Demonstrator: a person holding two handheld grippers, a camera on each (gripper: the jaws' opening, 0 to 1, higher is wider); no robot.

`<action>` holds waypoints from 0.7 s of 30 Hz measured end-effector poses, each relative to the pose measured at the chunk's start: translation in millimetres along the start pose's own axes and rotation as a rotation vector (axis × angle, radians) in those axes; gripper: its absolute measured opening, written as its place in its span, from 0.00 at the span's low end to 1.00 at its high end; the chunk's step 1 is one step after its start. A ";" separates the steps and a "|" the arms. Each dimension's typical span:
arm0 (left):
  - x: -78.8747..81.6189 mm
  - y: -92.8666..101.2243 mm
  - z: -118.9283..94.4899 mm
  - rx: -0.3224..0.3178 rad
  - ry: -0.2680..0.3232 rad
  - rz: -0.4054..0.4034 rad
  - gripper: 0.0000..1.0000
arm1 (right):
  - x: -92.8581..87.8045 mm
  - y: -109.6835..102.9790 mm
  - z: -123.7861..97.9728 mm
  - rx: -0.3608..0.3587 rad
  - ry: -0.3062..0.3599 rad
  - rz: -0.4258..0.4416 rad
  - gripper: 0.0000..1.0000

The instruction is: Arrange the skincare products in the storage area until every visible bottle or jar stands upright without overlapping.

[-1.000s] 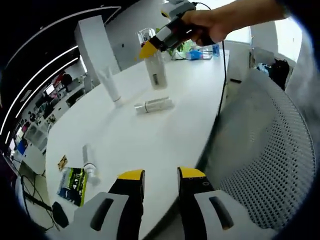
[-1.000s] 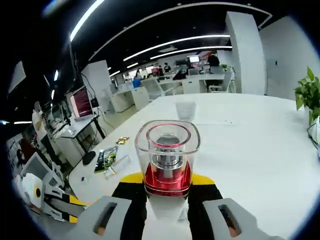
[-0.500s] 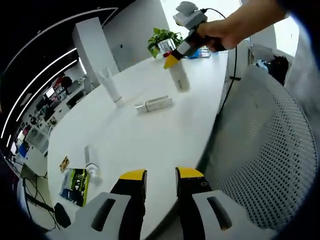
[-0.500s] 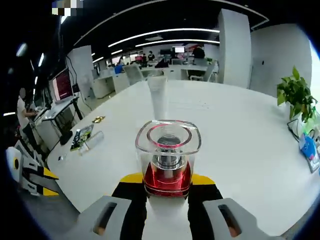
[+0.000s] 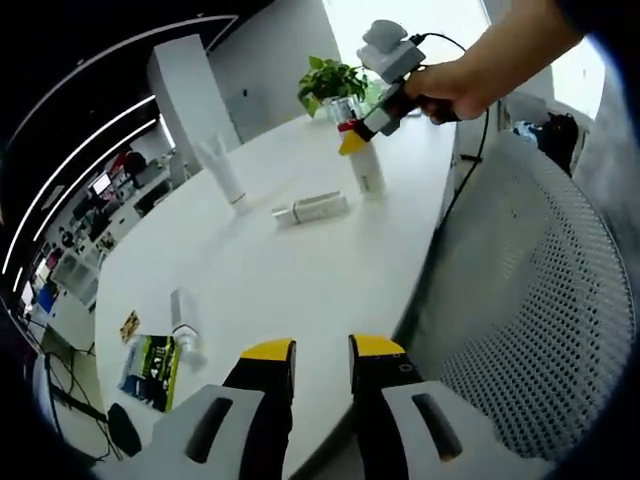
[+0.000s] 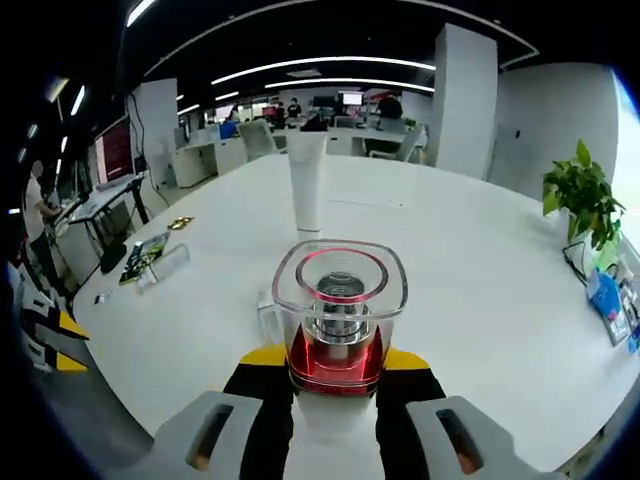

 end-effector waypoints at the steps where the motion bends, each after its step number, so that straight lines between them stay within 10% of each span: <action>1: -0.2 -0.1 -0.1 0.001 0.000 0.000 0.17 | -0.4 0.2 0.6 -0.004 0.004 -0.001 0.24; 21: -3.1 -4.1 -1.4 0.026 -0.011 -0.020 0.15 | -4.4 -1.6 3.4 0.005 0.049 -0.046 0.26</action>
Point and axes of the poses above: the point that each gripper's makers call its tool centre point, and the gripper's own axes: z roughly forward along the fingers, y roughly to its right, x roughly out of its top, the point moved 10 cm from there along -z, roughly backward along the fingers, and after that the axes turned 14 degrees about z, right-handed, at the moved point
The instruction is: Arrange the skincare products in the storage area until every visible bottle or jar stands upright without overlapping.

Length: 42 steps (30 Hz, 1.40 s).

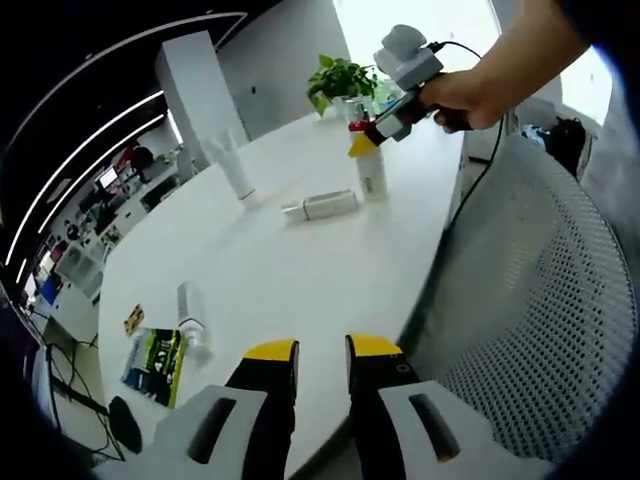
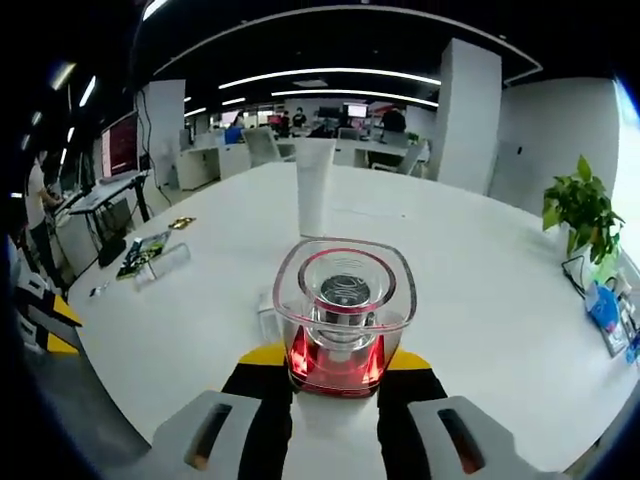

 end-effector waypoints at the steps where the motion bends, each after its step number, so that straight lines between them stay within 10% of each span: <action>1: 0.1 0.0 -0.1 0.001 0.000 -0.001 0.15 | -0.1 0.0 -0.1 -0.001 -0.002 0.000 0.26; 42: -3.1 -0.1 1.8 -0.001 -0.034 0.001 0.11 | 3.9 1.2 2.7 0.041 -0.105 0.055 0.32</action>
Point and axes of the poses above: the point that each gripper's makers call its tool centre point, and the gripper's own axes: z roughly forward along the fingers, y roughly to its right, x roughly out of its top, the point moved 10 cm from there along -z, roughly backward along the fingers, and after that the axes turned 14 degrees about z, right-handed, at the moved point
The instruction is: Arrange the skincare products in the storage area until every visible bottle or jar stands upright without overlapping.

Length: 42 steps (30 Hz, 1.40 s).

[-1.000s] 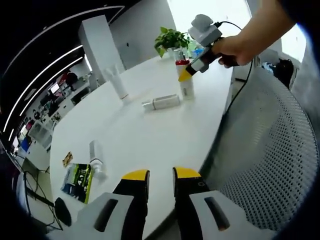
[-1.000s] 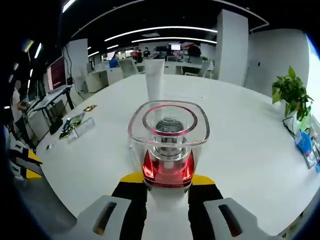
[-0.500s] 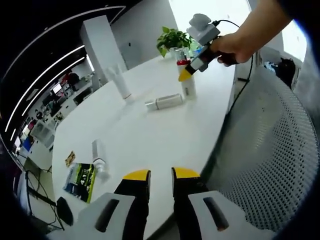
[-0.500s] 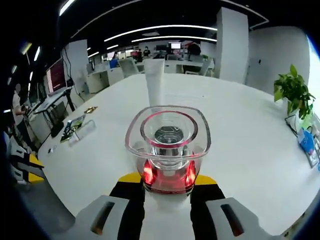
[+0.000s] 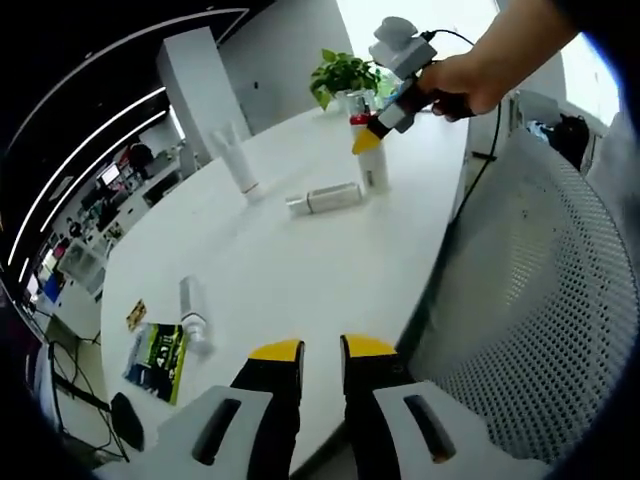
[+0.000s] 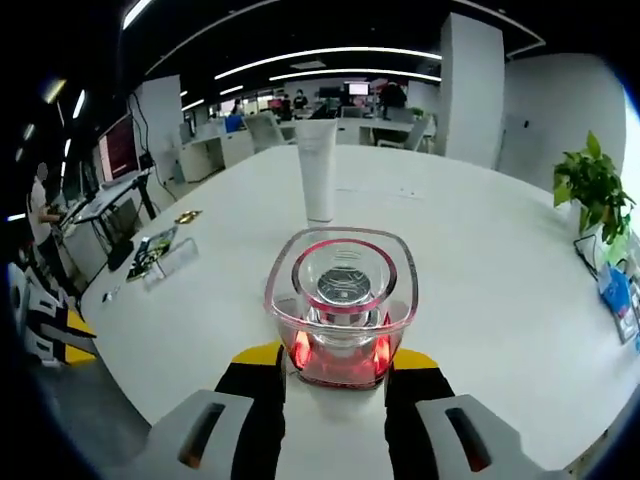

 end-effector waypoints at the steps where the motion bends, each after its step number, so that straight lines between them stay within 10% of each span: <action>1: -1.1 0.7 1.1 -0.009 -0.011 -0.002 0.11 | -0.4 0.7 0.6 0.010 -0.001 -0.002 0.32; 42: -16.0 3.3 8.7 -0.076 -0.157 -0.017 0.08 | 11.3 9.2 19.2 0.133 0.109 0.069 0.23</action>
Point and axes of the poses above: the point that each gripper's makers call its tool centre point, and the gripper's own axes: z roughly forward along the fingers, y roughly to its right, x roughly out of its top, the point moved 10 cm from there along -z, roughly backward along the fingers, and after that the axes turned 14 degrees about z, right-handed, at the moved point
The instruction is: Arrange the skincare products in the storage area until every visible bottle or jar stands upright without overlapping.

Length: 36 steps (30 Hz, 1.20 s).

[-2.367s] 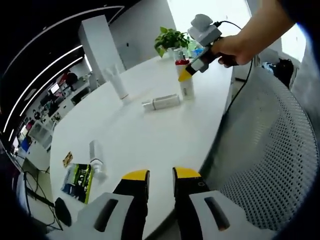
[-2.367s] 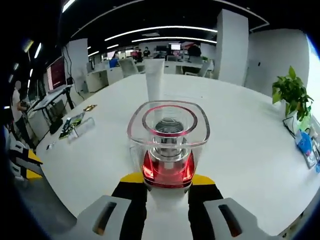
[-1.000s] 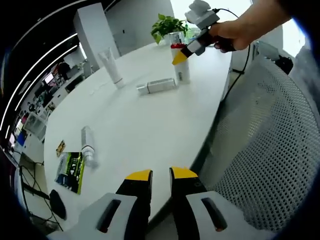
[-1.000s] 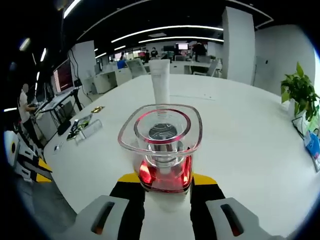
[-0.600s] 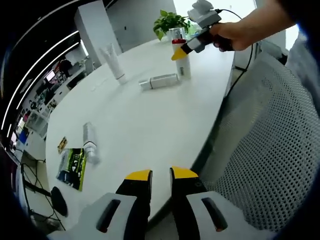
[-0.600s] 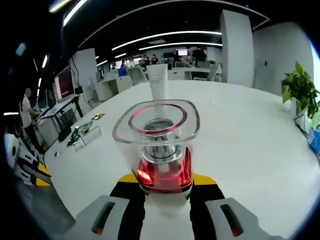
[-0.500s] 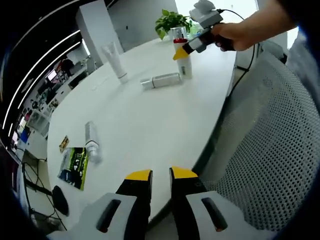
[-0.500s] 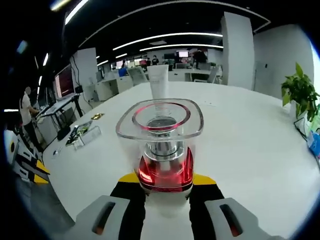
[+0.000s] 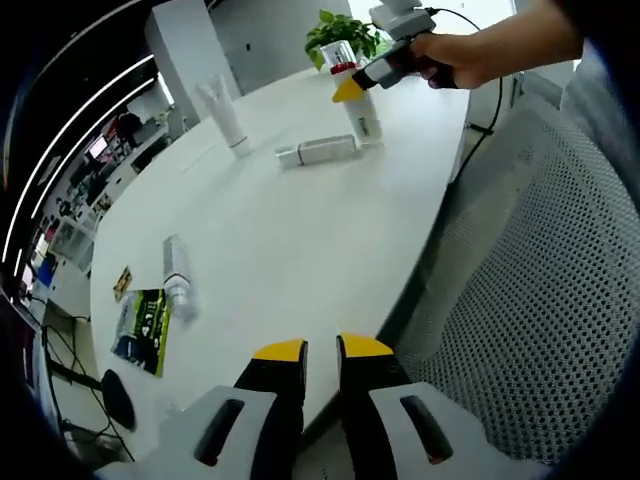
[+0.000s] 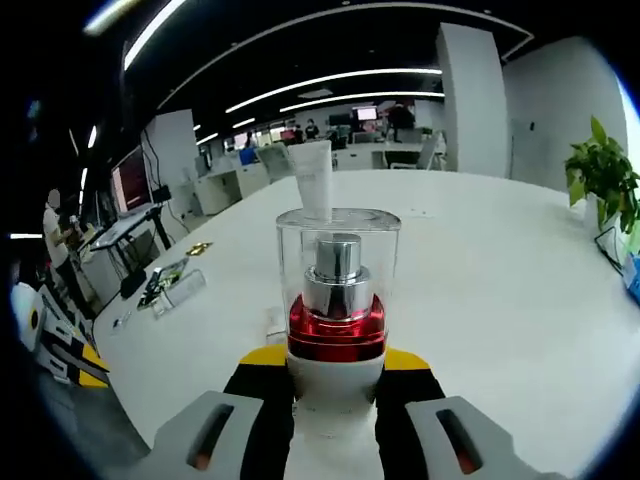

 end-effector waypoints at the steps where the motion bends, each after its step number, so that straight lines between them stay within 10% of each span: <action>1: -0.6 -0.3 0.7 -0.001 -0.004 -0.003 0.08 | 2.9 0.9 0.4 -0.001 0.003 0.006 0.23; 25: -4.3 -3.6 1.3 0.019 -0.026 -0.027 0.04 | 87.8 7.1 66.7 0.057 0.065 -0.061 0.24; 36: -5.9 -3.4 2.3 0.012 -0.036 -0.034 0.02 | 99.3 5.6 97.8 0.050 0.047 -0.081 0.24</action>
Point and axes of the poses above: the point that each gripper's makers call its tool centre point, and the gripper's own axes: z roughly forward along the fingers, y roughly to its right, x roughly out of its top, the point moved 10 cm from there along -z, roughly backward along the fingers, and after that the axes turned 14 degrees about z, right-handed, at the moved point
